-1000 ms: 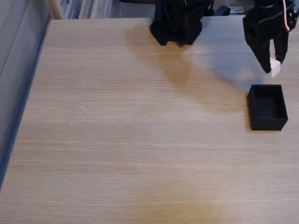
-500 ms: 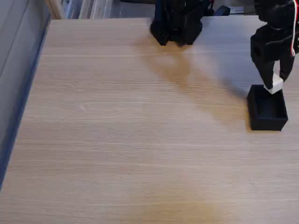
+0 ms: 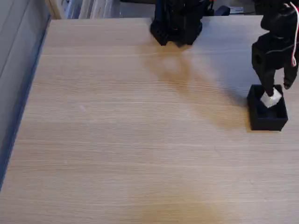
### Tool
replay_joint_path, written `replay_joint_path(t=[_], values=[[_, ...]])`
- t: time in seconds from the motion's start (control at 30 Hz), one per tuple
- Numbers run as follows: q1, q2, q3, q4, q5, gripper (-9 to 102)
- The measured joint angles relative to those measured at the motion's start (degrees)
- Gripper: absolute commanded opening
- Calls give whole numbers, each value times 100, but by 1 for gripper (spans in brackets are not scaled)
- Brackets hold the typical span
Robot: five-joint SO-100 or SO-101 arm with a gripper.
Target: Pick a white block and place it in the black box.
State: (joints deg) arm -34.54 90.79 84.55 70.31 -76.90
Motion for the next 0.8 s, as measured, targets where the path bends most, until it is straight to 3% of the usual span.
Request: replay_joint_path(t=[0.13,0.27,0.57,0.8], values=[[0,0,0,0,79,19],[70,132,114,35,105,0],[1055,2074,2241,-352,-360,0],[2021,4289,4860,-958,-1521,0]])
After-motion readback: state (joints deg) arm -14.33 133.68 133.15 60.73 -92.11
